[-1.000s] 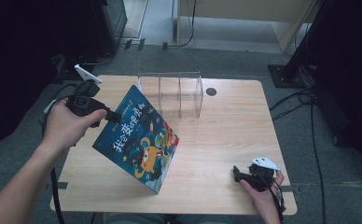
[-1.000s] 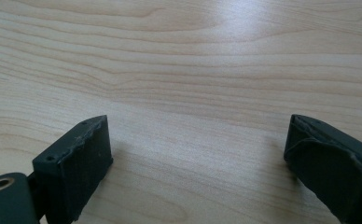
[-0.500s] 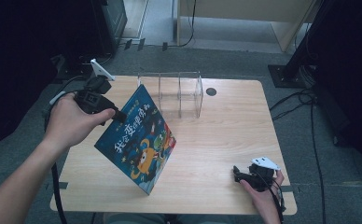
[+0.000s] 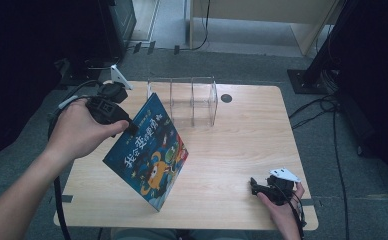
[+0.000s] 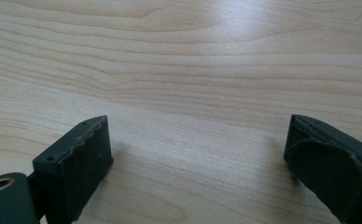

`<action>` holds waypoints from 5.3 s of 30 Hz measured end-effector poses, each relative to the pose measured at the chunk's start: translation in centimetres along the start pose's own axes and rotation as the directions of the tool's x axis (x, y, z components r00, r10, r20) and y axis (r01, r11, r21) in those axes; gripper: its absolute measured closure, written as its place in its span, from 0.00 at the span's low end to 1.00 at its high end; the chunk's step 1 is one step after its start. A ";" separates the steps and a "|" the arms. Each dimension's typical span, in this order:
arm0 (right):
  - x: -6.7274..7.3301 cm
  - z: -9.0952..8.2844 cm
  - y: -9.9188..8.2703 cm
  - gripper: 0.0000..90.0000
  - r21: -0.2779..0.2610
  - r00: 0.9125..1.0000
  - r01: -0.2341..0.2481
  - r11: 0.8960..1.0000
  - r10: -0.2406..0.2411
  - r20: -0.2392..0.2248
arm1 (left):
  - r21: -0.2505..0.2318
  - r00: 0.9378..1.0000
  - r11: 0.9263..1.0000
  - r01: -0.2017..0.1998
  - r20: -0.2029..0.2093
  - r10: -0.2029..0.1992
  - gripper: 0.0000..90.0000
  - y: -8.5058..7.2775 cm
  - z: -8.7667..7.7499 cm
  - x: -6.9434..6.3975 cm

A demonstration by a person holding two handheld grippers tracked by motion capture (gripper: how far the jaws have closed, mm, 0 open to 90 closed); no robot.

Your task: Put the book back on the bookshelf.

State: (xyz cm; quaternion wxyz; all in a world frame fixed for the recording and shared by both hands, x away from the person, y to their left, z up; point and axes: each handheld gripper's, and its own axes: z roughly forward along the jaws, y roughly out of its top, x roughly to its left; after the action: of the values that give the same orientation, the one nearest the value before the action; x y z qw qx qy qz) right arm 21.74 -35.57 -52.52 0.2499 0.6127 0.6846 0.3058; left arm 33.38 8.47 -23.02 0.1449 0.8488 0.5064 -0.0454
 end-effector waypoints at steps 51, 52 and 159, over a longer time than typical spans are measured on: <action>0.0 0.1 0.0 0.07 0.000 1.000 0.002 1.000 -0.002 0.001 | -0.071 0.980 0.994 0.079 -0.176 -0.090 0.94 4.8 -2.6 -1.0; 0.0 0.1 0.0 0.07 0.000 1.000 0.002 1.000 -0.002 0.001 | -0.071 0.980 0.994 0.079 -0.176 -0.090 0.94 4.8 -2.6 -1.0; -0.2 0.0 0.0 0.07 -0.002 1.000 -0.010 1.000 0.010 0.001 | -0.314 0.926 0.888 0.335 -0.066 -0.372 0.66 13.6 0.7 8.8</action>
State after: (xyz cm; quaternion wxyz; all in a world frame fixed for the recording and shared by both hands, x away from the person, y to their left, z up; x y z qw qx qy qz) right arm 21.79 -35.72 -52.54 0.2492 0.6160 0.6811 0.3075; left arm 49.57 9.62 -22.96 0.2281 0.7118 0.6617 0.0584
